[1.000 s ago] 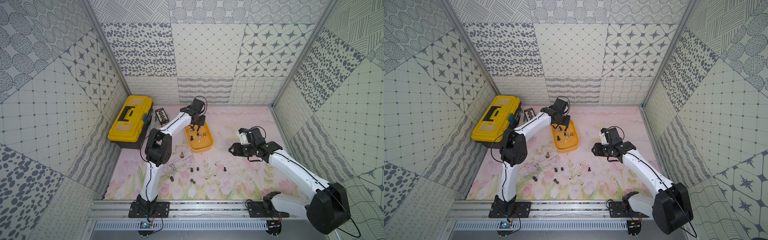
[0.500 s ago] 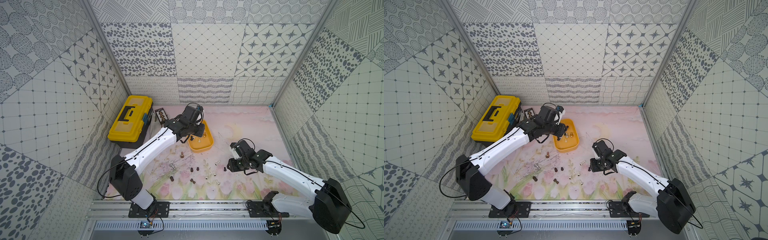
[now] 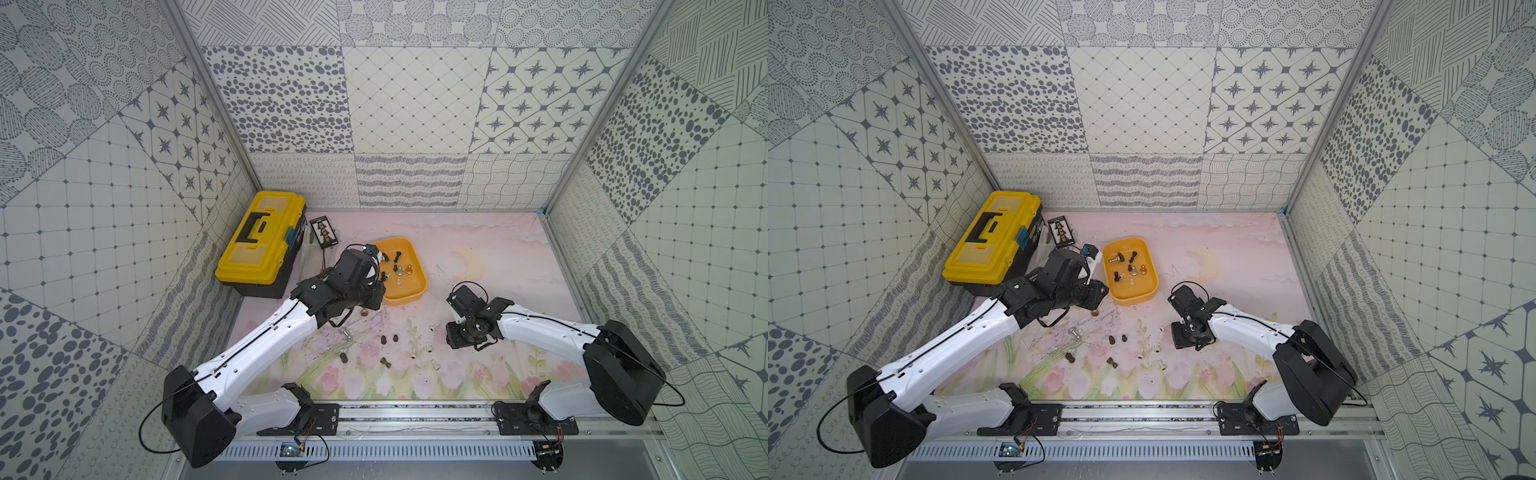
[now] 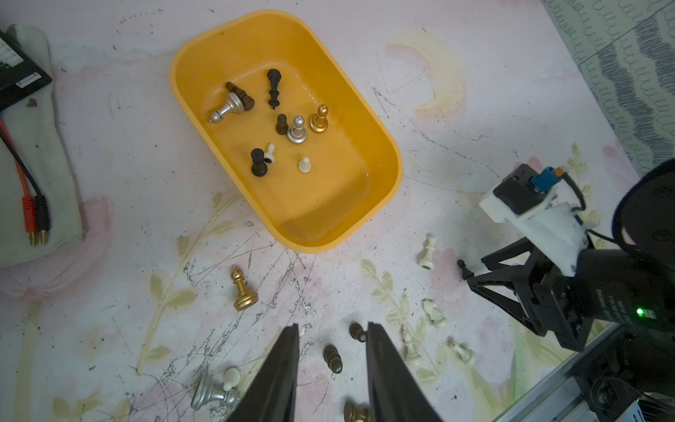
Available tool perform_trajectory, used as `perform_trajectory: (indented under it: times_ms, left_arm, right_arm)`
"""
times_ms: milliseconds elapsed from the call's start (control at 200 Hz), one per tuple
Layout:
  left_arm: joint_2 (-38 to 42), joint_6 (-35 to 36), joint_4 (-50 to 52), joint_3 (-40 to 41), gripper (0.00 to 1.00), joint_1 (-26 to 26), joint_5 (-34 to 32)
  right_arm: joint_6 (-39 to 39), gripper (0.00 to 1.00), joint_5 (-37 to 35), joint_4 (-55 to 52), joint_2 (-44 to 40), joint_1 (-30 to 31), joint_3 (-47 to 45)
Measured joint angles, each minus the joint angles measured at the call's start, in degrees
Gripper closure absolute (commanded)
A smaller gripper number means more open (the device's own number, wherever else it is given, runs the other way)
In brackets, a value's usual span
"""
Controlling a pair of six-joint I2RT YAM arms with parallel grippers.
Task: Put the chess pieces into the storage box
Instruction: Place the chess piece in the storage box, then pick up the chess piece at the center of the board.
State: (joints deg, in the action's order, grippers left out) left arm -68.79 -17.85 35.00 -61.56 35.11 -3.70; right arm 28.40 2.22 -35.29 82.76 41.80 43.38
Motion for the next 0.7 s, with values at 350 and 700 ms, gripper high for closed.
perform_trajectory:
  times_ms: [350, 700]
  left_arm:
    - [0.2, -1.0, -0.1, 1.3, 0.63, 0.0, -2.0]
    - [-1.8, -1.0, -0.7, 1.4, 0.63, 0.0, -2.5]
  right_arm:
    - [0.7, 0.69, -3.3, 0.4, 5.2, 1.4, 2.9]
    - [1.4, 0.82, -4.7, -0.6, 5.6, 1.9, 3.4]
